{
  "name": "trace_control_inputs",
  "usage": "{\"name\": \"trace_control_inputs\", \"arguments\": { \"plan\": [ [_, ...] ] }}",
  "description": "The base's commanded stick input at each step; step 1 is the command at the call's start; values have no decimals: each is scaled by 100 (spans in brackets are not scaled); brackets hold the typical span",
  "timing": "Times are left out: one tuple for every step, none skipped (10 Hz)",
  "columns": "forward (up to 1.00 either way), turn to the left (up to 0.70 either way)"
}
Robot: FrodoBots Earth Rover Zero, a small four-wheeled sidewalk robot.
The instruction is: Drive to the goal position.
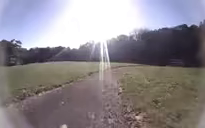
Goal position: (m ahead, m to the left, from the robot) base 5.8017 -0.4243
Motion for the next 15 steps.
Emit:
{"name": "trace_control_inputs", "arguments": {
  "plan": [
    [70, 0],
    [70, 0],
    [70, 0],
    [70, 0],
    [70, 0],
    [70, -1],
    [70, -3],
    [70, -7],
    [70, -22],
    [70, -34],
    [70, -18],
    [70, -2],
    [70, 0],
    [70, 0],
    [70, 0]
  ]
}}
